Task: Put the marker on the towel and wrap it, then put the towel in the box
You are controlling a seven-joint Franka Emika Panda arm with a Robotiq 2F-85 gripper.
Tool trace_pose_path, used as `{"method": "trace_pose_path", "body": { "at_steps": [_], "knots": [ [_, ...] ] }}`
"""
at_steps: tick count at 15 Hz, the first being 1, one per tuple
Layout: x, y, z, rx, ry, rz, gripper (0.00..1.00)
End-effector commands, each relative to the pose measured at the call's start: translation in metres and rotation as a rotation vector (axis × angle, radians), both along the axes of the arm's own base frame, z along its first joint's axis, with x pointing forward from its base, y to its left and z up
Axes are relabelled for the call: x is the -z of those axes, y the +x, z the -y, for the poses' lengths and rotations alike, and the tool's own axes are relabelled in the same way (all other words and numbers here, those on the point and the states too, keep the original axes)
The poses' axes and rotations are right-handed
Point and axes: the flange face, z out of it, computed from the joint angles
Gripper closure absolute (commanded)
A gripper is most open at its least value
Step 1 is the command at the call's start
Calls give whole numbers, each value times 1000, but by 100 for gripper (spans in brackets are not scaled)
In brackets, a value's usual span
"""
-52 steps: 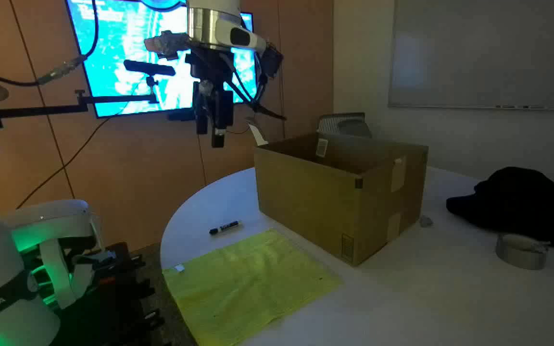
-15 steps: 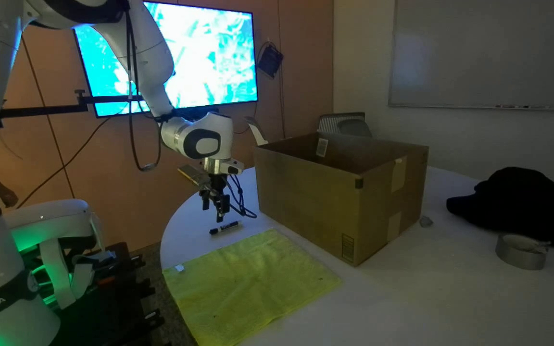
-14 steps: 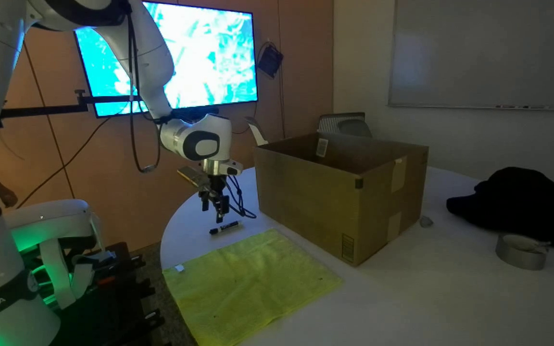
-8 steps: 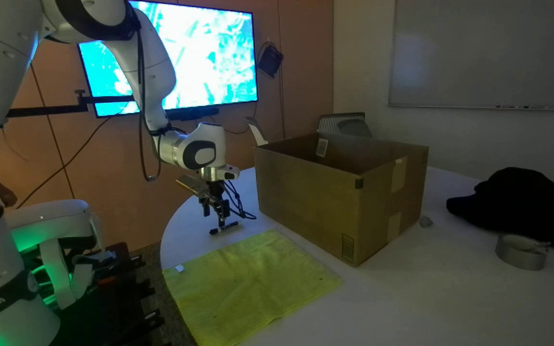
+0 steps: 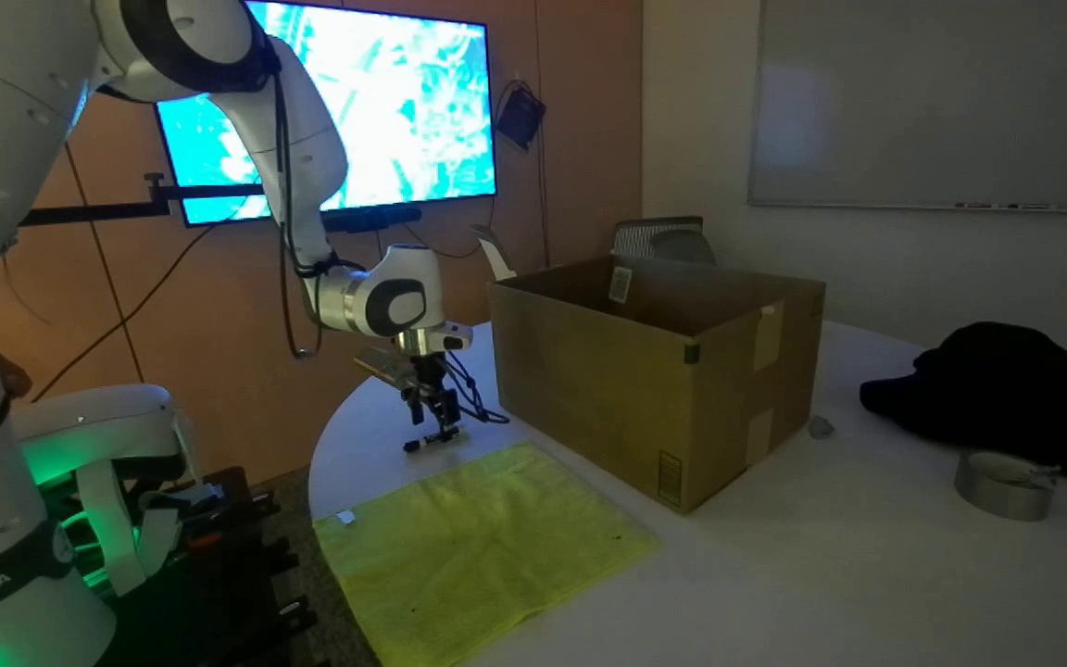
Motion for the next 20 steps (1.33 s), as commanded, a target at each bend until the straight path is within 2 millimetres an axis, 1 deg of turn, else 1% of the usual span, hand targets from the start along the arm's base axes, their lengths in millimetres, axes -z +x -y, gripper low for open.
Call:
{"method": "trace_pose_path", "body": {
  "at_steps": [1,5,8,9,10,11,12,13,14,15,16,18,19,20],
  "knots": [
    [9,10,-2,13,-29,11,0],
    [19,11,3,24,-30,-12,0],
    [17,12,6,25,-30,-21,1],
    [16,12,6,25,-34,-21,8],
    [13,12,6,19,-34,-28,11],
    [10,12,6,16,-40,-33,20],
    [7,11,6,11,-57,-40,24],
    [4,11,5,9,-68,-48,30],
    [0,11,5,6,-74,-50,43],
    [-4,11,4,-4,-72,-64,51],
    [-7,11,4,-4,-76,-65,60],
    [-10,10,5,-18,-80,-79,74],
    [-11,9,6,-20,-84,-84,83],
    [-14,8,7,-24,-87,-89,88]
  ]
}}
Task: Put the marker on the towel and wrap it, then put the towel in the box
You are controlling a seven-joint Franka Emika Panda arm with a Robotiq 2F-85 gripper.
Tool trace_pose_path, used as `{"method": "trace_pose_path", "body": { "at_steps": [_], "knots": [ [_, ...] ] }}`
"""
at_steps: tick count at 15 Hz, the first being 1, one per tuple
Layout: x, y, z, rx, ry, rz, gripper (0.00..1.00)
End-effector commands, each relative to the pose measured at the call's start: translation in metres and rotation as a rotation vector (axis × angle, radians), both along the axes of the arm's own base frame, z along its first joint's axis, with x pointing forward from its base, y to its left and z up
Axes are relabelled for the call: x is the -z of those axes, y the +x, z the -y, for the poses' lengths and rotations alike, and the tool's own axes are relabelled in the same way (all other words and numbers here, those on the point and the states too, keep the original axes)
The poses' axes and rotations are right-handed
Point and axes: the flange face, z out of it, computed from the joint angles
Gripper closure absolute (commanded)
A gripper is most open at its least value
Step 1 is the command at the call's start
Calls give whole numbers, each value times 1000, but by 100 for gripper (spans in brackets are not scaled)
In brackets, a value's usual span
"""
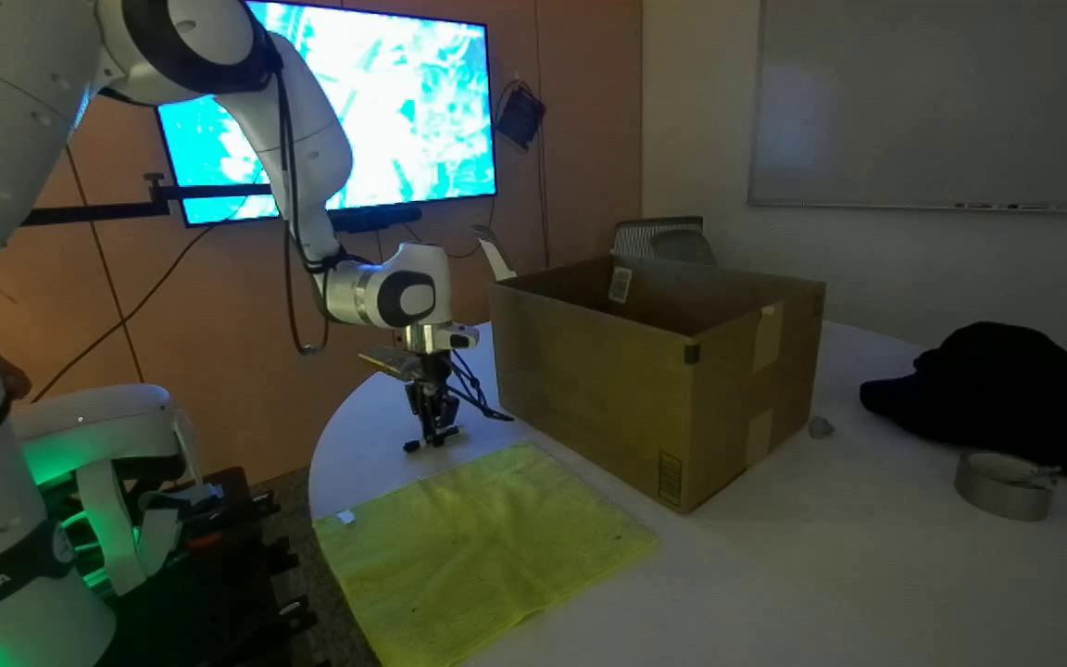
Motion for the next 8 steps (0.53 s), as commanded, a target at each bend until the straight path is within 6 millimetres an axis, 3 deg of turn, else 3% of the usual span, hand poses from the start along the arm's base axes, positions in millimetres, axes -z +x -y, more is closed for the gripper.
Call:
{"method": "trace_pose_path", "body": {
  "at_steps": [1,5,8],
  "knots": [
    [-14,-2,4,-27,-17,-20,92],
    [-28,-7,17,-36,-24,-46,87],
    [-48,-15,46,-41,-19,-60,87]
  ]
}}
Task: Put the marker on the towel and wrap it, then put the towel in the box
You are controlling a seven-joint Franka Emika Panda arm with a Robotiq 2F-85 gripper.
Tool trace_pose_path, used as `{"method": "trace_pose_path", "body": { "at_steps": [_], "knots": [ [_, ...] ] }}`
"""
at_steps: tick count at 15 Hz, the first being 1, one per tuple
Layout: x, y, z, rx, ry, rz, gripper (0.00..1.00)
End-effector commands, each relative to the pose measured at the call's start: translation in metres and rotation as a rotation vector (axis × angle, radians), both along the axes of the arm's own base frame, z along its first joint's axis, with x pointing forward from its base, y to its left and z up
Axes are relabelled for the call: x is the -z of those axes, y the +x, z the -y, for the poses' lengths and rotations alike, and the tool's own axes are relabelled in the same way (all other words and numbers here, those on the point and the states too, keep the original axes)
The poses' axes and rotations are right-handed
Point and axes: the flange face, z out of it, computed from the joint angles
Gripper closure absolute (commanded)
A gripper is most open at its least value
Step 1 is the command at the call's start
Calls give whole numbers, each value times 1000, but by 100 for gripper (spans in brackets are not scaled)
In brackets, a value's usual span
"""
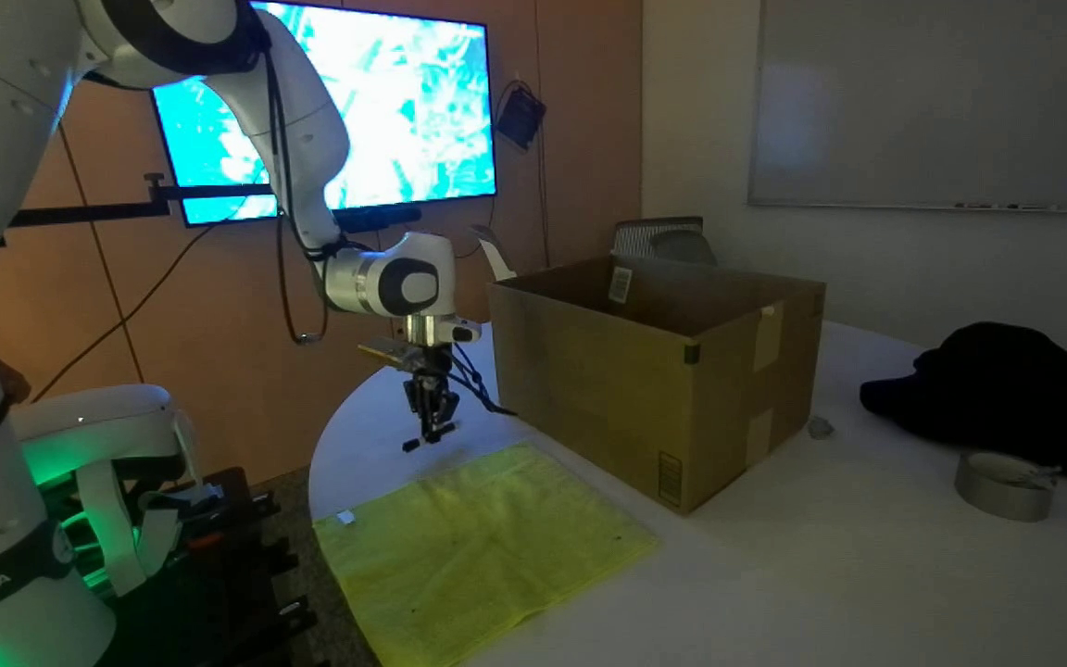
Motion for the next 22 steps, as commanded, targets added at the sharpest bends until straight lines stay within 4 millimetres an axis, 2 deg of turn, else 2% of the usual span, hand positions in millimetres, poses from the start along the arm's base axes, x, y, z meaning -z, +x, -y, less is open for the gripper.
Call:
{"method": "trace_pose_path", "body": {
  "at_steps": [1,4,6,10,14,16,22],
  "knots": [
    [-35,-13,38,-10,-1,-2,87],
    [-47,-17,85,86,-18,6,87],
    [-47,-17,112,148,-37,5,87],
    [-30,-15,159,238,-106,2,87],
    [-9,-13,188,316,-184,0,87],
    [0,-15,196,339,-196,-13,87],
    [19,-18,199,362,-222,-32,87]
  ]
}}
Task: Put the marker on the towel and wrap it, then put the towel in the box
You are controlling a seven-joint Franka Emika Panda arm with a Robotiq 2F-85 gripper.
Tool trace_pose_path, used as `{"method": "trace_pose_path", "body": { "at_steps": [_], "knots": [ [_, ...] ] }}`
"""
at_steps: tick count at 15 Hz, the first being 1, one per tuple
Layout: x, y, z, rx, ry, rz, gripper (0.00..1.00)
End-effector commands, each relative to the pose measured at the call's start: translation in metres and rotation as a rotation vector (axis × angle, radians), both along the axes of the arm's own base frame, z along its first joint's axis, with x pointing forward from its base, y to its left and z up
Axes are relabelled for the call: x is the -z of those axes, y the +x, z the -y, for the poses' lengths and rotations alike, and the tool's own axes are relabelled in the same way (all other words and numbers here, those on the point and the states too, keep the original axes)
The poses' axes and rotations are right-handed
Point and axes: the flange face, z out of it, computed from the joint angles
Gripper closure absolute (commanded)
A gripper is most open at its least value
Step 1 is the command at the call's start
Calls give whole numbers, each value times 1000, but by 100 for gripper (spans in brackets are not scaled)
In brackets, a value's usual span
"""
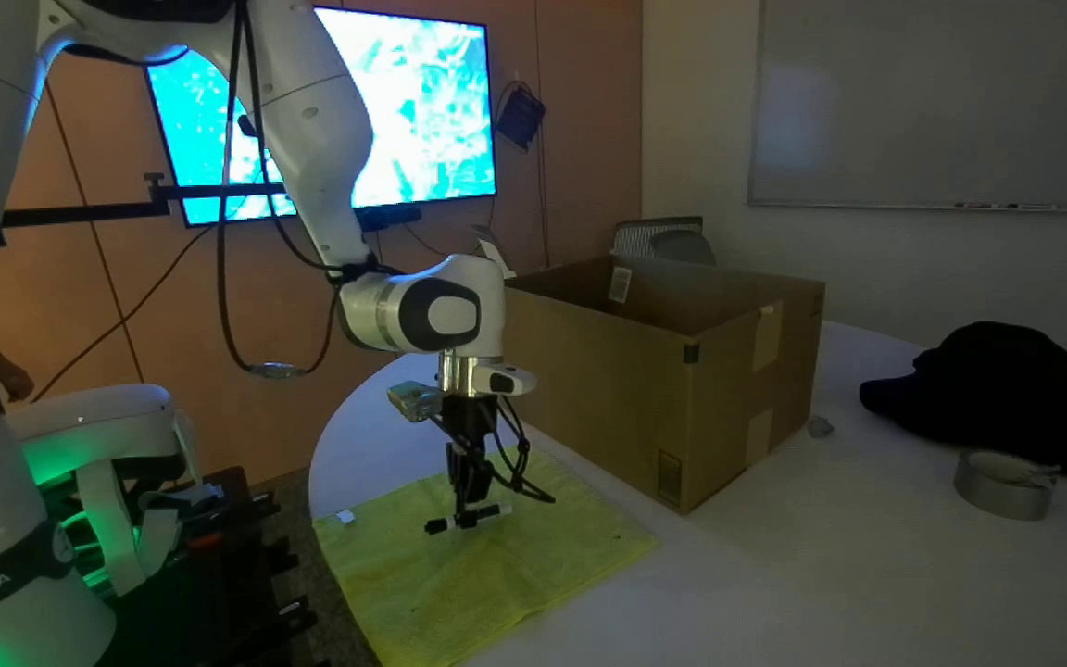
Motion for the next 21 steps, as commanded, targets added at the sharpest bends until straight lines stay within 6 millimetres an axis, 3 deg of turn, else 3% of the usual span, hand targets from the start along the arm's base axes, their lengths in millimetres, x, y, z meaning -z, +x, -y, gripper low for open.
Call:
{"method": "trace_pose_path", "body": {
  "at_steps": [1,3,4,12,17,21],
  "knots": [
    [5,4,0,10,-21,12,87],
    [7,5,0,15,-23,13,87],
    [6,5,0,20,-23,13,63],
    [-10,5,-4,22,-6,55,3],
    [-17,3,-30,-42,89,119,0],
    [-8,-4,-58,-118,183,124,0]
  ]
}}
